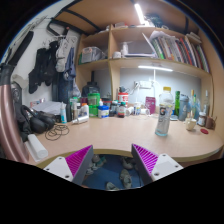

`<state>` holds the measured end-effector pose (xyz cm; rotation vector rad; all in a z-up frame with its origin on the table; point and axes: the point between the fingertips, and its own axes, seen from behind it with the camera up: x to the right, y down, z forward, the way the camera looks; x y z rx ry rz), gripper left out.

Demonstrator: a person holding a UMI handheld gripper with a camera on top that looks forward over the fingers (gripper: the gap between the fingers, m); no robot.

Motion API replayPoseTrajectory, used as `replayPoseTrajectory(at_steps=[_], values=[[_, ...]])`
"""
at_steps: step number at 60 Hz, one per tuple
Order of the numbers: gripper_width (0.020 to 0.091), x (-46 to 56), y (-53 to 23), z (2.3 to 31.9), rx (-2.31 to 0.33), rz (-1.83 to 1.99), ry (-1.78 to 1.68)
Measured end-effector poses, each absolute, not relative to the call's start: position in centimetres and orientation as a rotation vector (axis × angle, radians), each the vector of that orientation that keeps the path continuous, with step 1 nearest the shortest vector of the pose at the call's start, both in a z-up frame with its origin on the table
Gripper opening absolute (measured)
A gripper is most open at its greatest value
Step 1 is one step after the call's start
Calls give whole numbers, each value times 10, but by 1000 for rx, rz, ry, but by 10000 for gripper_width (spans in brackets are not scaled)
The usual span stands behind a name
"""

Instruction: Pour water

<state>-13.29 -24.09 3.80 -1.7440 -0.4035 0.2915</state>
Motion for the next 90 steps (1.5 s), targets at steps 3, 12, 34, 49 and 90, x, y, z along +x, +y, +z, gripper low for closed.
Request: replayPoseTrajectory(at_steps=[3, 12, 34, 49, 90], values=[[850, -132, -238, 38, -1742, 297, -395], [851, -125, -225, 38, -1745, 292, -379], [853, -95, -204, 31, -1764, 265, -322], [853, -36, -150, 57, -1716, 155, -234], [853, 27, 53, 95, -1672, 70, -80]])
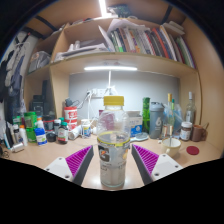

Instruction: Pour water

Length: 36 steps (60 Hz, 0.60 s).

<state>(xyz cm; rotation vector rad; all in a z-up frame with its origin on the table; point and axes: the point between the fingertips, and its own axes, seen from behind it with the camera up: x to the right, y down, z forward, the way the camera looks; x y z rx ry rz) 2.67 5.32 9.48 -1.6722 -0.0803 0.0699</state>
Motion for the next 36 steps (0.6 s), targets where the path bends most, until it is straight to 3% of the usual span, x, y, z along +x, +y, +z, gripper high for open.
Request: replayPoseTrajectory(at_steps=[14, 17, 19, 36], values=[[841, 21, 91, 89, -1694, 85, -73], [768, 18, 96, 87, -1697, 102, -75], [588, 21, 100, 85, -1699, 95, -69], [457, 20, 101, 86, -1670, 122, -87]])
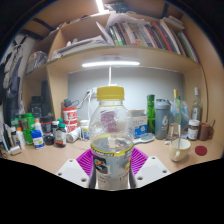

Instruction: Pour water

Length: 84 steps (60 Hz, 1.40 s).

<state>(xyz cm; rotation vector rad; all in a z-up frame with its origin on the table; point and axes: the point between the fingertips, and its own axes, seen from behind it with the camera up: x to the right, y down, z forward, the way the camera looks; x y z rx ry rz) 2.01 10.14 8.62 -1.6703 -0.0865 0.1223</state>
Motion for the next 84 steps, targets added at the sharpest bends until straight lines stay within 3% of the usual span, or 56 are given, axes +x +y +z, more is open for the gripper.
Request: replayPoseTrajectory(at_steps=[16, 21, 33, 46, 58, 84], values=[[455, 16, 102, 84, -1698, 185, -151], [455, 18, 107, 101, -1687, 286, -105], [453, 62, 128, 147, -1645, 828, 331], [452, 106, 145, 166, -1442, 1577, 877], [454, 137, 150, 172, -1163, 1937, 1220], [454, 132, 145, 177, -1019, 2115, 1365]])
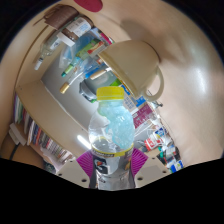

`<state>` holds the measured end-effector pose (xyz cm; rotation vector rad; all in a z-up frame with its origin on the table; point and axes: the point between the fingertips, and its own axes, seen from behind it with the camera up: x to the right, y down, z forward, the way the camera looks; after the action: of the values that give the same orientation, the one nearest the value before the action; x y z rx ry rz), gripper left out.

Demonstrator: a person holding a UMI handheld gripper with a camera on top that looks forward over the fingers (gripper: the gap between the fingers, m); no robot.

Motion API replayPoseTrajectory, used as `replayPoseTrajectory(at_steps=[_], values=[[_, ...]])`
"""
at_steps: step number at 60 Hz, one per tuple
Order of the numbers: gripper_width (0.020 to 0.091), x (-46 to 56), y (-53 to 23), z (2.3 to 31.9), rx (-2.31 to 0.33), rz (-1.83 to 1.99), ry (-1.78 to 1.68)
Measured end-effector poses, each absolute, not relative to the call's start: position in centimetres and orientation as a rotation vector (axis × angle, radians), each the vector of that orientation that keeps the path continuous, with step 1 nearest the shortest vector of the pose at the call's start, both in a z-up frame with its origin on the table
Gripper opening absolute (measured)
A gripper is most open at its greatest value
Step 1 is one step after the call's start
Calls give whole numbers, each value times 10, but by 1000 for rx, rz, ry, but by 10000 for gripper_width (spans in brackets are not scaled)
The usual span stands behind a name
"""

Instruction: Pour water

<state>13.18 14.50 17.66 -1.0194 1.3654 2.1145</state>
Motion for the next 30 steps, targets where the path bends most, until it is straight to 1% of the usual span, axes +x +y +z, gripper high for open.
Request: replayPoseTrajectory(at_steps=[10, 16, 19, 24, 26, 30], values=[[450, 130, 140, 173, -1056, 2085, 1334], [453, 119, 140, 173, -1168, 2018, 1258], [455, 116, 138, 178, -1244, 1941, 1176], [453, 114, 132, 204, -1350, 1765, 937], [452, 121, 116, 215, -1358, 1699, 808], [456, 138, 113, 256, -1373, 1513, 638]])
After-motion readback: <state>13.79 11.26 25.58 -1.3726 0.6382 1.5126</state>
